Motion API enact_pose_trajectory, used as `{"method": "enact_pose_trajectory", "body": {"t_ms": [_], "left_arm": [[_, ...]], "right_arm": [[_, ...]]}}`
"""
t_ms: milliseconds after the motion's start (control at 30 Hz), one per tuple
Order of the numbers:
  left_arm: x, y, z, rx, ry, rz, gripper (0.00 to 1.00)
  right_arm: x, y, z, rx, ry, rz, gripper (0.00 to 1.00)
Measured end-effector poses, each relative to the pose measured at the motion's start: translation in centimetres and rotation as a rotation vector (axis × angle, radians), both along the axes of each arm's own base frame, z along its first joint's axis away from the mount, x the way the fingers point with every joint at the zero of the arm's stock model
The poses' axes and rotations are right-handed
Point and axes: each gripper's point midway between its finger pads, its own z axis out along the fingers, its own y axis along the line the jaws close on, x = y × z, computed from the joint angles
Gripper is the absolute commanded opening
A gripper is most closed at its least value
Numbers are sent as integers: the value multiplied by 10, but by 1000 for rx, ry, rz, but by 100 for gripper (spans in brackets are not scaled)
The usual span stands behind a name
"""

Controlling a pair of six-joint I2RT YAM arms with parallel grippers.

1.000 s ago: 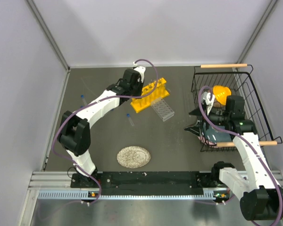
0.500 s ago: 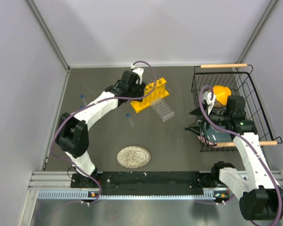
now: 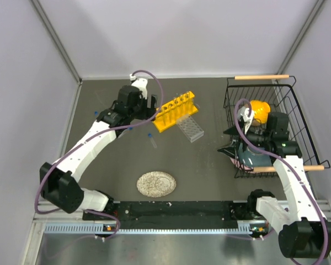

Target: Organize the chemistry lab equipment

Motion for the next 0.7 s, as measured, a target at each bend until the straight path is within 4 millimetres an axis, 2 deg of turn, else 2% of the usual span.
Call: {"method": "enact_pose_trajectory", "body": {"t_ms": [133, 233, 433, 567, 600, 667, 700], "left_arm": [[-9, 28, -8, 4, 21, 48, 99], [-13, 50, -19, 11, 47, 94, 99], [-17, 97, -43, -3, 127, 193, 99], [-11, 116, -55, -9, 168, 235, 85], [-9, 119, -61, -4, 189, 240, 78], [-6, 121, -79, 5, 246, 243, 74], [-6, 121, -88, 10, 278, 239, 69]], "right_arm": [[-1, -1, -2, -5, 22, -7, 99], [1, -2, 0, -12, 37, -15, 99], [4, -2, 16, -12, 26, -23, 99], [3, -2, 23, -16, 34, -16, 99], [3, 0, 25, -17, 34, -8, 99], [0, 5, 27, -29, 36, 17, 99], [-2, 10, 29, -35, 33, 38, 99]]}}
